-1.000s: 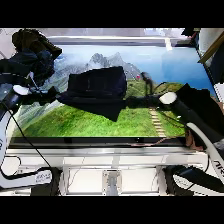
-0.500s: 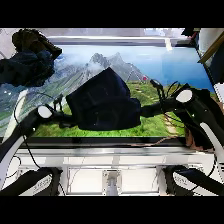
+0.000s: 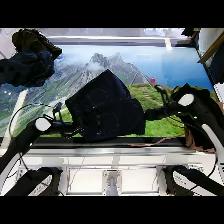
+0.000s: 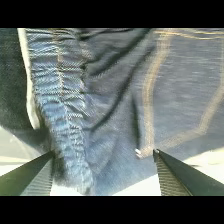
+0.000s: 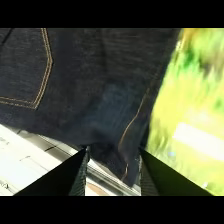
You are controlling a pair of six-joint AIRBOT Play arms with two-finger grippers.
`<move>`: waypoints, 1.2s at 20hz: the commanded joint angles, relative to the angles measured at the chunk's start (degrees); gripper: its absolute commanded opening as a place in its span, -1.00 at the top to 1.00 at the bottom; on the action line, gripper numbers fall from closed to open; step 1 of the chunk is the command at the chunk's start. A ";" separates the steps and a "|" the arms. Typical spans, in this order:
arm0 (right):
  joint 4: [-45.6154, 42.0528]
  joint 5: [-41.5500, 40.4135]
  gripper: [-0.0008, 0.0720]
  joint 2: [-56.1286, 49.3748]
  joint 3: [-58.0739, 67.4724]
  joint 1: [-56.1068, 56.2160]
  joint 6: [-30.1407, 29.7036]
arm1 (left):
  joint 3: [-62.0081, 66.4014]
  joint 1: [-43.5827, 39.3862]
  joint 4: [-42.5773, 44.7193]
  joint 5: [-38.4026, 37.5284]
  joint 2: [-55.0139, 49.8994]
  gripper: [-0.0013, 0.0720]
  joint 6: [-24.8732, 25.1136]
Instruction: Fold the clothes and pants, and hang the long-sleeved shirts on hangers.
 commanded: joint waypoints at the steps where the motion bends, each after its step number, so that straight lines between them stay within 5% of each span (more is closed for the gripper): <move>1: -2.69 5.29 -0.01 5.16 2.36 -7.74 0.44 | -1.18 -0.37 1.46 -4.83 9.25 -0.88 -5.33; 2: -2.71 6.40 -0.23 6.97 0.98 -10.32 0.50 | -2.27 -0.76 3.48 -7.21 11.39 -0.89 -7.85; 6: 2.10 7.37 -0.29 12.09 -10.25 -16.46 0.24 | -7.65 -0.94 13.90 -10.99 19.93 -0.88 -21.84; 8: 7.13 6.73 -0.36 12.20 -13.60 -15.85 -1.11 | -8.85 -0.96 13.77 -11.02 21.97 -0.88 -24.50; 12: 13.92 -0.92 -0.36 12.15 -15.89 -14.86 -3.23 | -12.09 -1.27 13.73 -7.76 21.33 -0.83 -25.00; 20: 24.85 -1.29 -0.36 12.17 -26.60 -14.86 -7.98 | -16.63 -1.57 4.63 14.78 9.46 -0.76 -24.50; 24: 25.33 -0.74 -0.36 12.17 -30.25 -14.86 -7.96 | -16.63 -3.10 0.83 16.50 6.64 -0.76 -22.93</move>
